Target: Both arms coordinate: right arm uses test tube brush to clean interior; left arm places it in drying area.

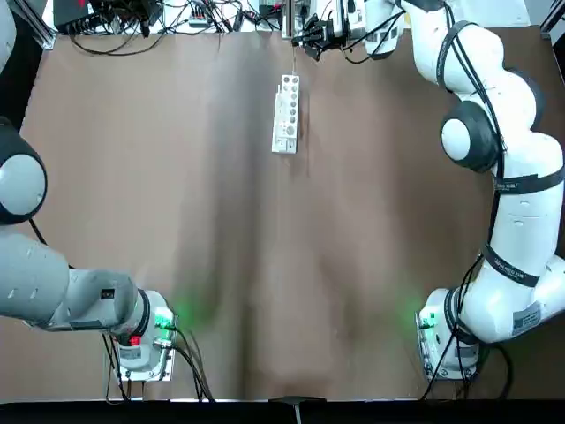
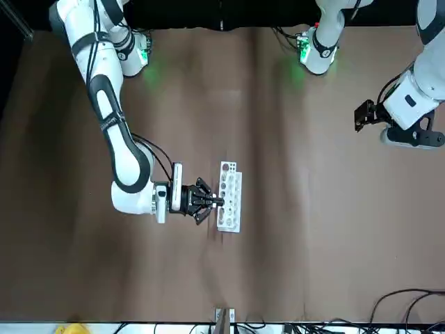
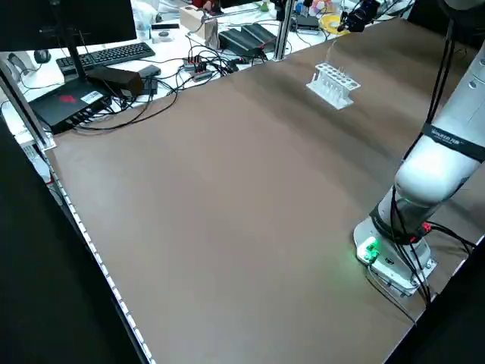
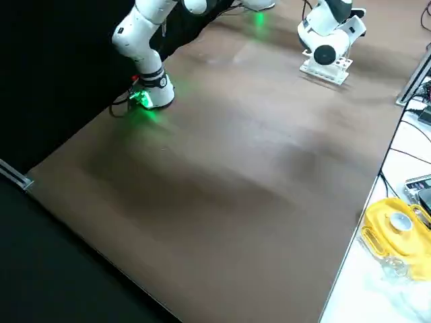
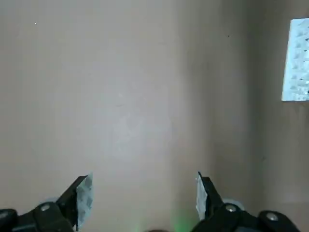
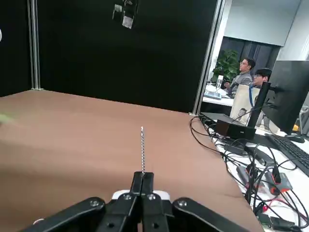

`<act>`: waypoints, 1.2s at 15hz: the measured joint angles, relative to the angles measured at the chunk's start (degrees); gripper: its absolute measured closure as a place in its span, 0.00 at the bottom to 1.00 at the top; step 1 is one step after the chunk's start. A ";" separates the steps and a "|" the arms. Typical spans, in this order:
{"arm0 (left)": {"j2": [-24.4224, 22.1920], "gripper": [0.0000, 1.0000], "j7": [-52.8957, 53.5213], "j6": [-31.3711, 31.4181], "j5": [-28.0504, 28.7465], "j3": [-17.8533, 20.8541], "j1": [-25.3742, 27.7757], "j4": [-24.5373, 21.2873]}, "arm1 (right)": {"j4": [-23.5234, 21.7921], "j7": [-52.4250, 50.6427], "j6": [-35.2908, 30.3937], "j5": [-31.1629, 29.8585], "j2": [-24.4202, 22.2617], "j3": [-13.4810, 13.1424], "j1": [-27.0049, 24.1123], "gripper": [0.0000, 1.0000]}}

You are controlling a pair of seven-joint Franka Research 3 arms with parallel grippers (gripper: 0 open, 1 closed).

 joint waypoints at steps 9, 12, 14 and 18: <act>0.04 0.00 0.00 0.46 0.00 0.00 0.00 0.00 | -0.41 -0.25 1.89 0.00 0.97 0.00 0.27 0.98; 0.04 0.00 0.00 0.49 0.00 0.00 0.00 0.00 | -0.41 -0.35 2.46 0.00 1.42 0.00 0.31 0.98; 0.04 0.00 0.00 0.50 0.00 0.00 0.00 0.00 | -0.41 -0.45 2.97 0.00 1.59 0.00 0.37 0.98; 0.04 0.00 0.00 0.66 0.00 0.00 0.01 0.00 | -0.41 -0.50 3.63 0.00 1.87 0.00 0.58 0.98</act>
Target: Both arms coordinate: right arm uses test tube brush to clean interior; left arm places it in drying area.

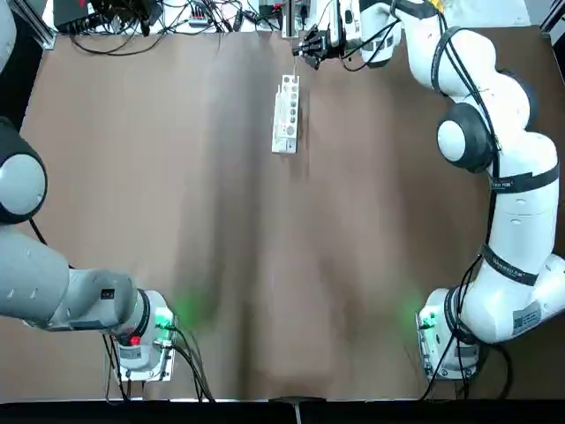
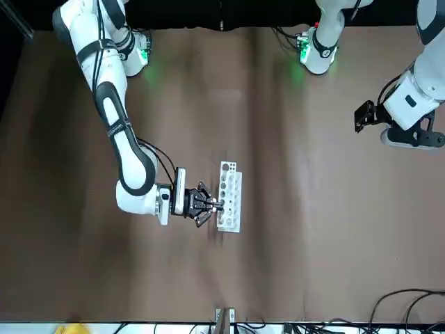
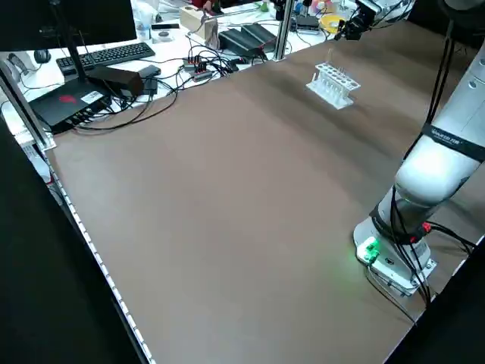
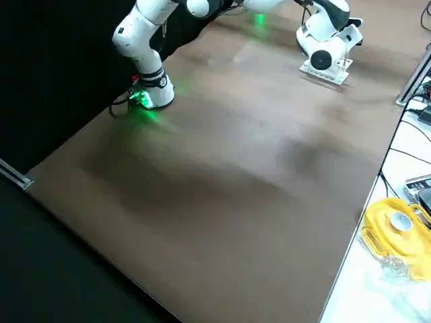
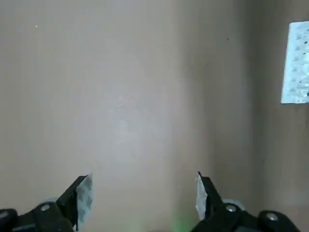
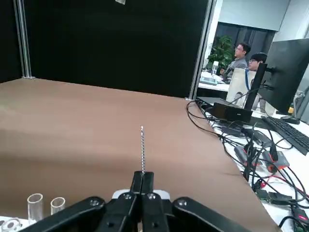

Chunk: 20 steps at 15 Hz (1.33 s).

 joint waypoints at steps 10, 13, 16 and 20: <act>0.00 0.00 0.00 1.04 0.00 0.00 0.00 0.00 | 0.28 -0.24 0.45 0.00 0.21 -0.03 -0.34 0.98; 0.00 0.00 0.00 1.05 0.00 0.00 0.00 0.00 | 0.64 -0.24 0.20 0.00 0.01 -0.03 -0.47 0.98; 0.00 0.00 0.00 1.06 0.00 0.00 0.00 0.00 | 0.86 -0.25 -0.02 0.00 -0.29 0.06 -0.45 0.98; 0.00 0.00 0.00 1.10 0.00 0.01 0.00 0.00 | 0.90 -0.03 -0.22 0.01 -0.44 0.16 -0.43 0.98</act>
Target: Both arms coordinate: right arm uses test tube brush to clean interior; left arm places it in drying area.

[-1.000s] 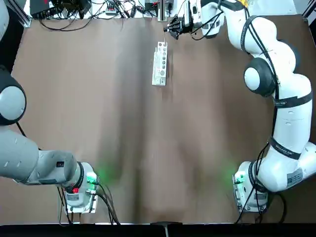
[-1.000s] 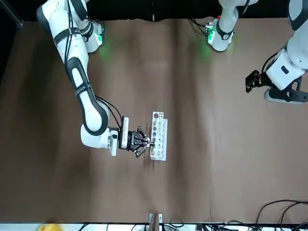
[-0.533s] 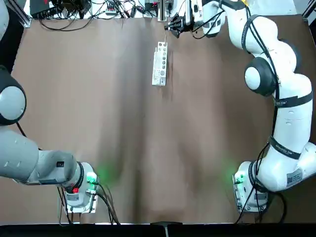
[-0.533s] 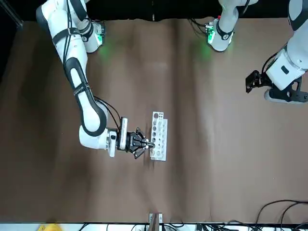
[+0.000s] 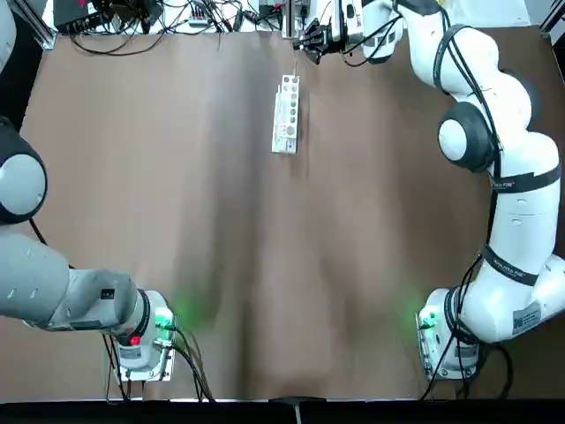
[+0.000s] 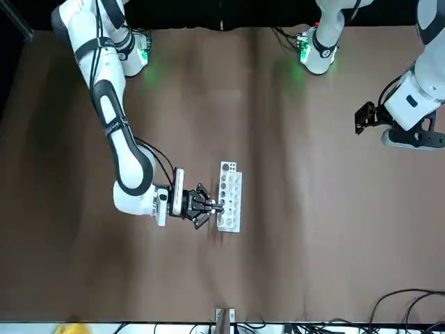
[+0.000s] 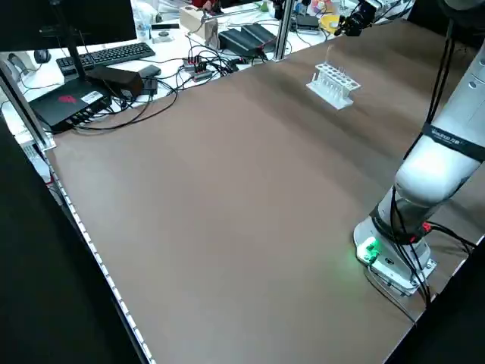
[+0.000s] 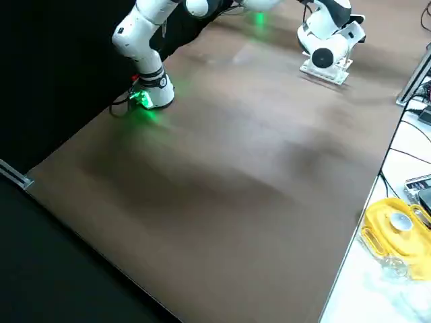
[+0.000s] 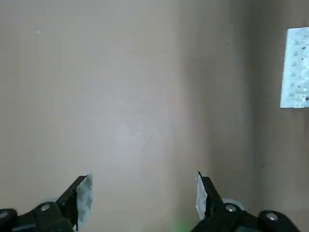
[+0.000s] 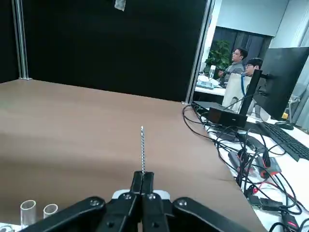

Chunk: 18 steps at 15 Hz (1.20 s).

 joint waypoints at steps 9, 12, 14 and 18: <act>0.44 0.00 -0.04 1.14 0.00 0.06 0.02 0.00 | 0.47 3.78 -2.36 0.11 -0.52 -0.01 -0.02 0.99; 0.58 0.00 -0.23 1.26 0.00 0.06 0.03 0.00 | 0.68 4.47 -2.40 0.15 -1.06 -0.07 -0.32 0.99; 0.58 0.00 -0.27 1.26 0.00 0.06 0.03 0.00 | 0.69 4.78 -2.41 0.15 -1.64 -0.09 -0.61 0.99; 0.59 0.00 -0.39 1.27 0.00 0.06 0.03 0.01 | 0.69 5.08 -2.56 0.15 -2.07 -0.09 -0.80 0.99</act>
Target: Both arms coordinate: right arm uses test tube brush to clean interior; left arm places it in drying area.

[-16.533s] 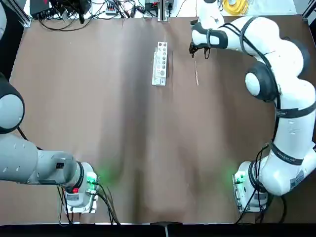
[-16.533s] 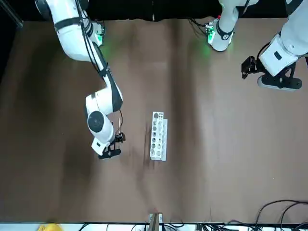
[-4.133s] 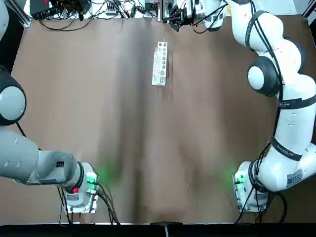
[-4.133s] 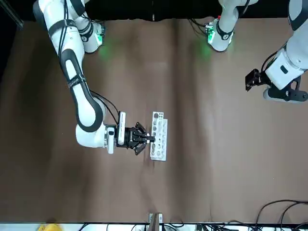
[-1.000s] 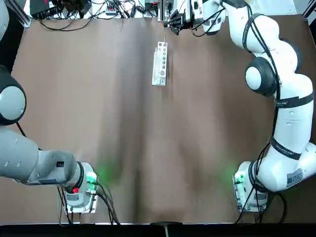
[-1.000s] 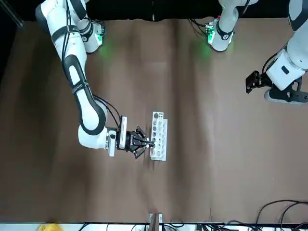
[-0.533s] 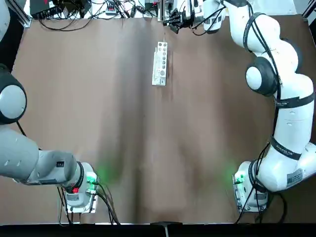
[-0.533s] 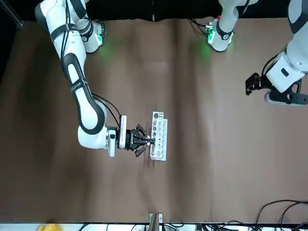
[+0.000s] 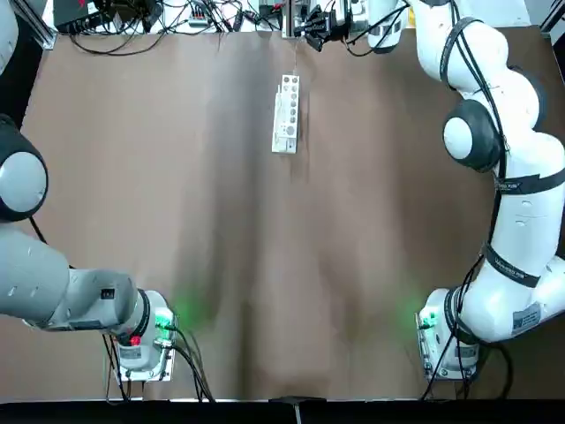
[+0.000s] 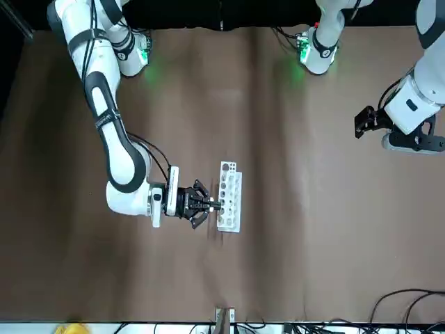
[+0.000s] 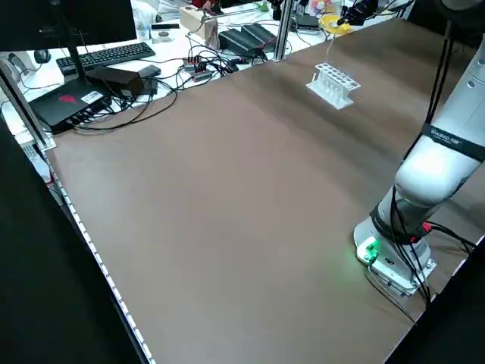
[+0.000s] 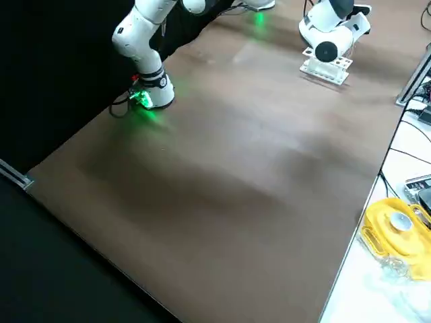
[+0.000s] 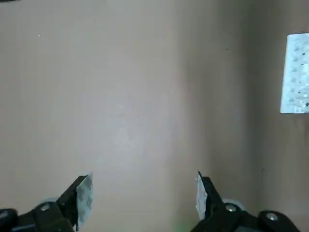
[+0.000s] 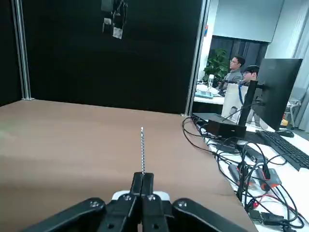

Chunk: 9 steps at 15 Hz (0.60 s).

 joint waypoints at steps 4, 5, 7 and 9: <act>0.00 0.00 0.22 0.03 0.00 0.00 0.00 0.03 | 0.02 0.58 -1.01 0.03 -0.15 0.00 -0.02 0.99; 0.00 0.00 0.23 0.03 0.00 0.00 0.00 0.03 | 0.02 0.91 -1.45 0.04 -0.36 0.00 -0.04 0.99; 0.00 0.00 0.25 0.03 0.00 0.00 0.00 0.03 | 0.02 2.09 -2.82 0.04 -0.83 -0.05 -0.15 0.99; 0.08 0.00 1.05 0.03 0.00 -0.06 -0.03 0.02 | 0.02 3.06 -3.75 0.04 -1.06 -0.06 -0.52 0.99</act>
